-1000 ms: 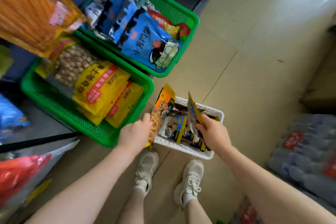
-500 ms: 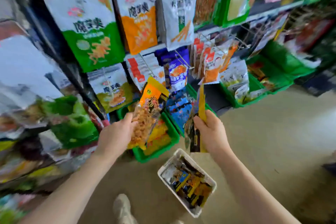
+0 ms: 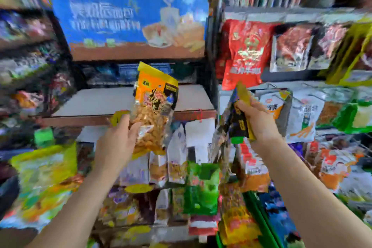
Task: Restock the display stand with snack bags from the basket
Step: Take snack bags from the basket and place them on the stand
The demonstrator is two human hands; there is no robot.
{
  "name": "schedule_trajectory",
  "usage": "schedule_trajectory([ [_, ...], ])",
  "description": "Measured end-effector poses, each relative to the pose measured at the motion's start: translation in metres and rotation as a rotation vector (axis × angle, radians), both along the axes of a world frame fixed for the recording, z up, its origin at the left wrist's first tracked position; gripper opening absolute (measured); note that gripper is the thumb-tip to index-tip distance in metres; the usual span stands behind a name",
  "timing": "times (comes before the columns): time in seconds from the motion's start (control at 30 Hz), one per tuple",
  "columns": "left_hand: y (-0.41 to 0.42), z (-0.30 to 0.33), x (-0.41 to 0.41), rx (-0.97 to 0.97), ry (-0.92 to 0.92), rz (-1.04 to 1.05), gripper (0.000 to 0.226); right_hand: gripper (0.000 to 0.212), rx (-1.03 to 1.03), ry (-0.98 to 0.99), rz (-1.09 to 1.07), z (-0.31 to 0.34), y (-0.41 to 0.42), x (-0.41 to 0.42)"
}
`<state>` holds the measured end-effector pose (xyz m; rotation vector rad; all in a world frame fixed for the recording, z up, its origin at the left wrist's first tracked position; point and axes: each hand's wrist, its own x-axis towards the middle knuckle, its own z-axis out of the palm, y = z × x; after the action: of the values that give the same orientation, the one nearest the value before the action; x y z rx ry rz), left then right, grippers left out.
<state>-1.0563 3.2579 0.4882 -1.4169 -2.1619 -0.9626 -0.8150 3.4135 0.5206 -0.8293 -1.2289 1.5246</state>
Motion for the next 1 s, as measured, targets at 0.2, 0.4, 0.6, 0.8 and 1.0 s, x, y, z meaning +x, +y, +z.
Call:
schedule_trajectory([
  [0.2, 0.0, 0.041, -0.124, 0.177, -0.091, -0.052, 0.026, 0.017, 0.044, 0.137, 0.008, 0.059, 0.0, -0.098],
  [0.4, 0.08, 0.04, -0.197, 0.226, -0.393, -0.074, 0.024, 0.008, 0.183, -0.01, 0.133, 0.097, 0.03, -0.173],
  [0.6, 0.179, 0.025, -0.231, 0.125, -0.666, -0.118, 0.017, 0.011, 0.198, -0.095, 0.156, 0.104, 0.089, -0.23],
  [0.8, 0.18, 0.02, -0.222, -0.087, -0.401, -0.203, 0.057, 0.015, 0.06, -0.197, 0.112, 0.087, 0.132, -0.281],
  [1.0, 0.164, 0.007, -0.183, 0.015, -0.634, -0.602, 0.049, 0.017, -0.057, -0.138, 0.362, 0.072, 0.119, -0.324],
])
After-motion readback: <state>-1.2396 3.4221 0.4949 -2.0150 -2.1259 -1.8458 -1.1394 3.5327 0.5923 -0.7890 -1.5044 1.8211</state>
